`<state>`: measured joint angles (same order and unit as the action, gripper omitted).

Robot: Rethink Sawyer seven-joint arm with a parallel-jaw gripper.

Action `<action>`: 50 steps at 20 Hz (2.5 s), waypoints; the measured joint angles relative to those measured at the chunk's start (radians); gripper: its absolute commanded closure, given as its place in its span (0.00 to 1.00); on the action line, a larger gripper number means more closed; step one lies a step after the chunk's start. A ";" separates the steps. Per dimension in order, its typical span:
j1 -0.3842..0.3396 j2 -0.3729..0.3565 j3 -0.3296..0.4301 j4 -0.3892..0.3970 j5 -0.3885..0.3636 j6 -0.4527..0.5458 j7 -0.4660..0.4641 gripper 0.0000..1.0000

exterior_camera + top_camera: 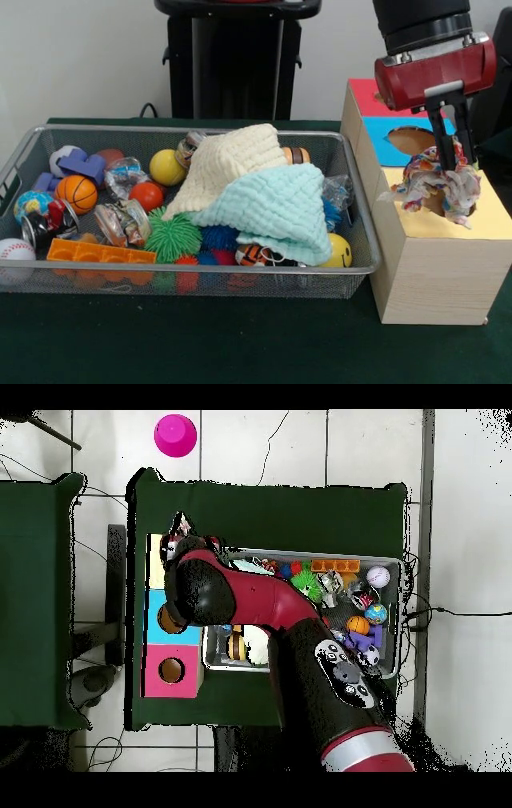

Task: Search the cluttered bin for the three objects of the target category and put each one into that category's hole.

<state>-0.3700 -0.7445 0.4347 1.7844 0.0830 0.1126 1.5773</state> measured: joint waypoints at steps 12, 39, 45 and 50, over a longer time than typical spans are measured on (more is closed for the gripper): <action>0.043 0.002 -0.032 0.024 0.096 0.000 0.009 1.00; 0.035 0.023 -0.023 0.119 0.214 -0.009 0.119 1.00; 0.043 0.024 -0.029 0.112 0.202 -0.027 0.119 1.00; 0.059 0.016 -0.031 0.104 0.202 -0.027 0.119 1.00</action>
<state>-0.3111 -0.7281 0.4033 1.8883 0.2845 0.0853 1.6961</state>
